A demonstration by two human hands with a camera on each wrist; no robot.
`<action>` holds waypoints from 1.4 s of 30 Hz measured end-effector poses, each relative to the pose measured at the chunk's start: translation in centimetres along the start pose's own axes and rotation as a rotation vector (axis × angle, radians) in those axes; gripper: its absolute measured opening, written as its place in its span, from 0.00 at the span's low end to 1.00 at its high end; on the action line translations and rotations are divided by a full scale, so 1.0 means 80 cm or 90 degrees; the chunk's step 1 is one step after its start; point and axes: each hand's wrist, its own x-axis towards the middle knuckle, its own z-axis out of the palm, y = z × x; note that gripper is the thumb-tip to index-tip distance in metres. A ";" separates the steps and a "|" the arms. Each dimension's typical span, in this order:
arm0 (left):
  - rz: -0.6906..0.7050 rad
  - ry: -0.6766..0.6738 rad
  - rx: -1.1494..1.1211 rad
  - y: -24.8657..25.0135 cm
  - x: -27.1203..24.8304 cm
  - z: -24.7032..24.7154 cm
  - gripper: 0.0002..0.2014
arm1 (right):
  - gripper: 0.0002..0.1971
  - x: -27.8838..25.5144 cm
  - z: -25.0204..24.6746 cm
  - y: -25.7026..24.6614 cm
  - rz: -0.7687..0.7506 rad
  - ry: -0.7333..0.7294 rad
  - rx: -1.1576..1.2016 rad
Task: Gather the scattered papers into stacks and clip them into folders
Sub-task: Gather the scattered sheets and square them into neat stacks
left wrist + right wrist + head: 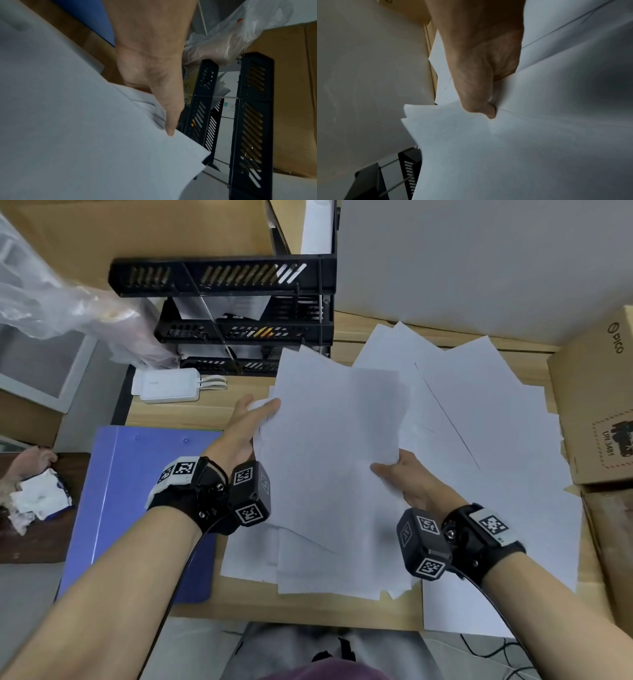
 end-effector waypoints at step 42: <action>0.342 -0.222 0.078 0.062 -0.065 0.069 0.22 | 0.13 -0.045 -0.031 -0.106 -0.397 0.232 0.184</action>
